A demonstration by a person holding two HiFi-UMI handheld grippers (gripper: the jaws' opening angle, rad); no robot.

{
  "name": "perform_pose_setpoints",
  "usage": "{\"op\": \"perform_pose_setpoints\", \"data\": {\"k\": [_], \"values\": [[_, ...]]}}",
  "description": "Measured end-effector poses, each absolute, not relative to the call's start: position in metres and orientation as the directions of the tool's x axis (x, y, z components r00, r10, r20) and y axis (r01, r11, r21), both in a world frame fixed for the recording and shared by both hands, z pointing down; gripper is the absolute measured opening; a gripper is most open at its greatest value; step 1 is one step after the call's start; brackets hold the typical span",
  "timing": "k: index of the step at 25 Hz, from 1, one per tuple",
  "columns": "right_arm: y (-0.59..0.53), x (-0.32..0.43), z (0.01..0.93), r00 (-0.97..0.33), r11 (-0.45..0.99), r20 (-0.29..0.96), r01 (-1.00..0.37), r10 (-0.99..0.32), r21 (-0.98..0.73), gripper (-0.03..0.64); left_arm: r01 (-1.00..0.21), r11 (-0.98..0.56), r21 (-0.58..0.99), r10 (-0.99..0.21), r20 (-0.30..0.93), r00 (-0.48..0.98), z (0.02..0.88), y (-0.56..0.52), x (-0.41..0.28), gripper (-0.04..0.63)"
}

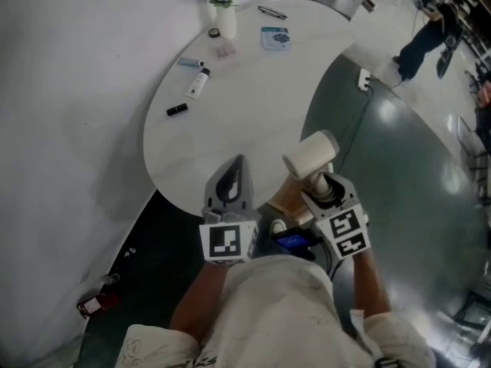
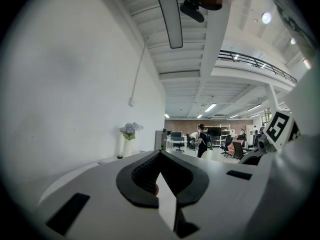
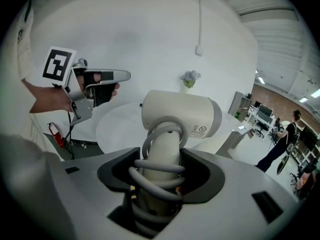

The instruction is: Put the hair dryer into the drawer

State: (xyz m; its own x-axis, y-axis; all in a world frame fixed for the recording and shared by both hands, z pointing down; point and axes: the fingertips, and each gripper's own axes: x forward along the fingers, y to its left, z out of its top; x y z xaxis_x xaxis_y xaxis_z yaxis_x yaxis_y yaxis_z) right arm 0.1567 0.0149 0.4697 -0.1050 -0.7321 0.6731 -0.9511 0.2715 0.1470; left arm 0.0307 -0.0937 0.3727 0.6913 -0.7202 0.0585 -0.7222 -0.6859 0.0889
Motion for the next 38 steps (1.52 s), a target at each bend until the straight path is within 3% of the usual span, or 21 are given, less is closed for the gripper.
{"op": "perform_pose_setpoints", "data": {"k": [21,38], "values": [[0.082,0.200,0.598,-0.053,0.364,0.950,-0.929,-0.308,0.066,0.256,-0.643,-0.761,0.089,-0.637,0.090,0.766,0.385,-0.070,0.081,0.002],[0.089,0.204,0.645,-0.033,0.455,0.993,-0.890,-0.117,0.025,0.256,-0.664,-0.741,0.094,-0.656,0.108,0.747,0.390,-0.063,0.083,0.002]]}}
